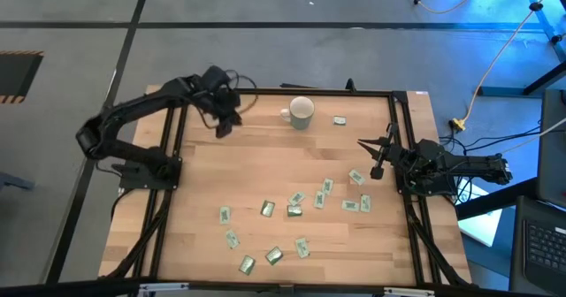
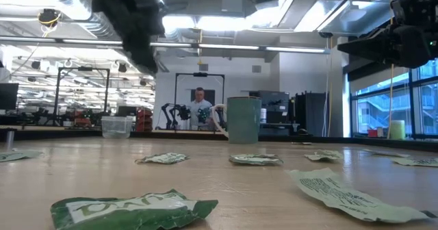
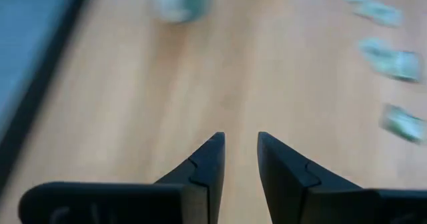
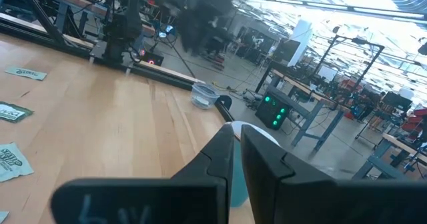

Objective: Pick and place Stevia / Truvia into bins
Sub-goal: Put the truvia packet into the transparent bin

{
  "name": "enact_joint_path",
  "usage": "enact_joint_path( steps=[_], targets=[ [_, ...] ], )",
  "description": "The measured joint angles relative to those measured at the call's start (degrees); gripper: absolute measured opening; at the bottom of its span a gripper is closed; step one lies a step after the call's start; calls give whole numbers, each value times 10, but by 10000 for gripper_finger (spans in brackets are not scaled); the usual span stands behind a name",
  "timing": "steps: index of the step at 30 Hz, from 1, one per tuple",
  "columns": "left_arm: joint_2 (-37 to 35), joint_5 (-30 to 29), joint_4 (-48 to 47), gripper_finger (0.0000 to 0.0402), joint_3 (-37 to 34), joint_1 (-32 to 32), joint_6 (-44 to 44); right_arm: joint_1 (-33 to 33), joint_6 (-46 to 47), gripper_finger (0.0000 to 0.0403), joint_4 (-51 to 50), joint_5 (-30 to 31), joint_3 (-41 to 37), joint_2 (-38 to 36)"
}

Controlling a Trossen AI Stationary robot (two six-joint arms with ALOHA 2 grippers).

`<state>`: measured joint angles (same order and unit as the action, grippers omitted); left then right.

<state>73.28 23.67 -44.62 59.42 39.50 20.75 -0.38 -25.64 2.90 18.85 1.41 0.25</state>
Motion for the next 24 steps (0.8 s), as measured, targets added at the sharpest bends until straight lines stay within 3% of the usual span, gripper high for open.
enact_joint_path(
  steps=[9,19,24],
  targets=[
    [6,16,19,64,-13,-146,5,0,1,35,0,0,0,0],
    [2,20,218,45,-143,-219,-60,0,13,35,0,0,0,0],
    [0,79,405,44,-234,-239,-73,0,13,35,3,0,0,0]
  ],
)
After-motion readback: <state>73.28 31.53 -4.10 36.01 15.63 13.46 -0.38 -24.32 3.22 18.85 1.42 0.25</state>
